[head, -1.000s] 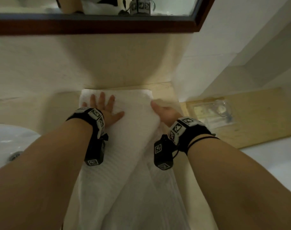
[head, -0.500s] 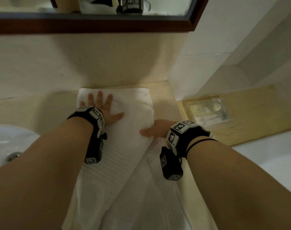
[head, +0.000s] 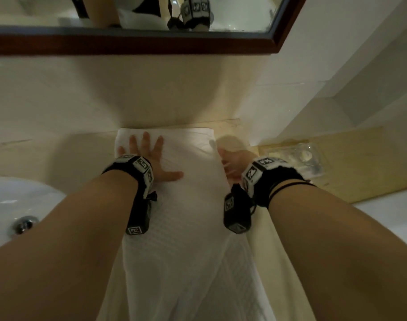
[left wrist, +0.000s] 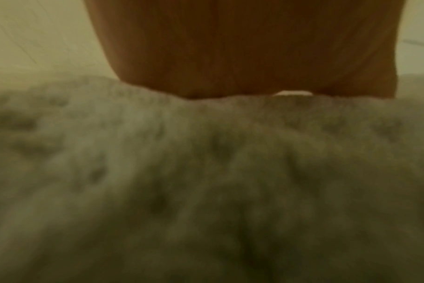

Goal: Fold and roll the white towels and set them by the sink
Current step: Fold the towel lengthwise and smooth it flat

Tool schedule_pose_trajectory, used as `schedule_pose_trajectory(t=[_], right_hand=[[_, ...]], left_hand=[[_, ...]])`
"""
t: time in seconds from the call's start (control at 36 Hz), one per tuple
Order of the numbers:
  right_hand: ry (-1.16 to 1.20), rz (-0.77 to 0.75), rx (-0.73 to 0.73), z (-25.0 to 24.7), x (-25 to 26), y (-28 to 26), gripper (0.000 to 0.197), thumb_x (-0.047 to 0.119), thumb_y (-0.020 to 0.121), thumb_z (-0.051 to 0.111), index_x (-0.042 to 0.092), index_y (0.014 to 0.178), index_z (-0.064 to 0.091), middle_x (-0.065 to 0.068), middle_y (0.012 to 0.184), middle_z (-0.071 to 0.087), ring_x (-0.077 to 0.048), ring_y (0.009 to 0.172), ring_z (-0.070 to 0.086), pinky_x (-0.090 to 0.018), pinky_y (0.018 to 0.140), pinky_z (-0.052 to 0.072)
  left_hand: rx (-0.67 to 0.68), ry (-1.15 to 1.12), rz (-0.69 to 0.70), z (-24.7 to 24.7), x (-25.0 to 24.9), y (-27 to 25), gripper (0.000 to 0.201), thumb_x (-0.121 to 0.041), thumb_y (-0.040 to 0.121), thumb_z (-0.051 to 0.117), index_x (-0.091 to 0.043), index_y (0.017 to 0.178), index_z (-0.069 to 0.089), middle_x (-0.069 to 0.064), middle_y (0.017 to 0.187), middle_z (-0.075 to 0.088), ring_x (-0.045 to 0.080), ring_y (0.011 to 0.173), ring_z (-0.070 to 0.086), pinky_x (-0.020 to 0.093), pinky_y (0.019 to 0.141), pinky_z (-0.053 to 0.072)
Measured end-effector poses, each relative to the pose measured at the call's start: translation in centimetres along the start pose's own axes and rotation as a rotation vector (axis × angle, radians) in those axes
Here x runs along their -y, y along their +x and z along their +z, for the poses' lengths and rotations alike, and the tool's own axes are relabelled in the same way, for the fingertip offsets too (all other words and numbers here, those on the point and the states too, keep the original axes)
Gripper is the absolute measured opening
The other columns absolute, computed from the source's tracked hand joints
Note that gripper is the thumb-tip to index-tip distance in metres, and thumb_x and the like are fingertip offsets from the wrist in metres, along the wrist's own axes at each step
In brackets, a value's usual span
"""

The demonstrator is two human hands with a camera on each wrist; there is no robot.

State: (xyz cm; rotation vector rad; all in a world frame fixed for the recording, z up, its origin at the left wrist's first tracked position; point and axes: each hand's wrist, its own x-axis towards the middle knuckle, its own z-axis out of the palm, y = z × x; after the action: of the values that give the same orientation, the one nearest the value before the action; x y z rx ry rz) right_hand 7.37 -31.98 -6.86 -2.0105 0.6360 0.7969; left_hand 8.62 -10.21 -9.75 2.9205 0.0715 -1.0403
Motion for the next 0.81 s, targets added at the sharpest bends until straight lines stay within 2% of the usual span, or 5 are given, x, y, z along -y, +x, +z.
schedule_pose_trajectory(t=[0.14,0.36,0.53,0.69,0.81], right_hand=[[0.016,-0.095,-0.047,0.0,2.5,2.4,0.051,0.035,0.095,0.052,0.0,0.132,0.048,-0.017,0.134,0.052,-0.03,0.123,0.052,-0.035,0.101,0.045],[-0.208,-0.163,-0.191,1.3,3.9,4.4,0.039,0.024,0.093,0.057,0.011,0.129,0.053,-0.009,0.131,0.056,-0.026,0.12,0.054,-0.023,0.085,0.041],[-0.346,-0.163,-0.236,0.8,3.9,5.3,0.042,0.025,0.091,0.059,0.01,0.128,0.048,-0.011,0.129,0.054,-0.03,0.116,0.053,-0.032,0.093,0.042],[-0.255,-0.187,-0.329,0.8,2.6,4.4,0.045,0.026,0.088,0.06,0.014,0.125,0.038,-0.013,0.121,0.054,-0.03,0.098,0.056,-0.03,0.075,0.041],[-0.335,-0.11,-0.165,0.7,0.8,2.9,0.05,0.047,0.097,0.039,0.006,0.122,0.052,-0.013,0.12,0.06,-0.031,0.106,0.057,-0.033,0.092,0.043]], left_hand=[[0.009,0.016,0.004,0.2,0.2,0.4,0.125,-0.092,0.056,0.042,-0.035,0.142,-0.029,-0.001,0.15,-0.037,0.033,0.14,-0.027,0.057,0.113,-0.008],[-0.014,0.004,0.015,0.7,0.3,0.9,0.127,-0.093,0.053,0.042,-0.036,0.141,-0.029,-0.002,0.15,-0.037,0.034,0.139,-0.028,0.059,0.113,-0.01],[0.003,0.016,0.013,0.7,0.2,0.8,0.126,-0.093,0.055,0.042,-0.035,0.142,-0.029,-0.001,0.149,-0.038,0.034,0.139,-0.029,0.058,0.113,-0.01],[-0.006,0.021,0.018,0.6,0.0,0.7,0.125,-0.092,0.056,0.042,-0.036,0.142,-0.029,-0.002,0.149,-0.037,0.033,0.139,-0.028,0.057,0.113,-0.011],[-0.027,0.023,0.014,0.8,-0.1,0.6,0.124,-0.092,0.056,0.041,-0.036,0.142,-0.028,-0.002,0.15,-0.036,0.033,0.14,-0.028,0.057,0.113,-0.01]])
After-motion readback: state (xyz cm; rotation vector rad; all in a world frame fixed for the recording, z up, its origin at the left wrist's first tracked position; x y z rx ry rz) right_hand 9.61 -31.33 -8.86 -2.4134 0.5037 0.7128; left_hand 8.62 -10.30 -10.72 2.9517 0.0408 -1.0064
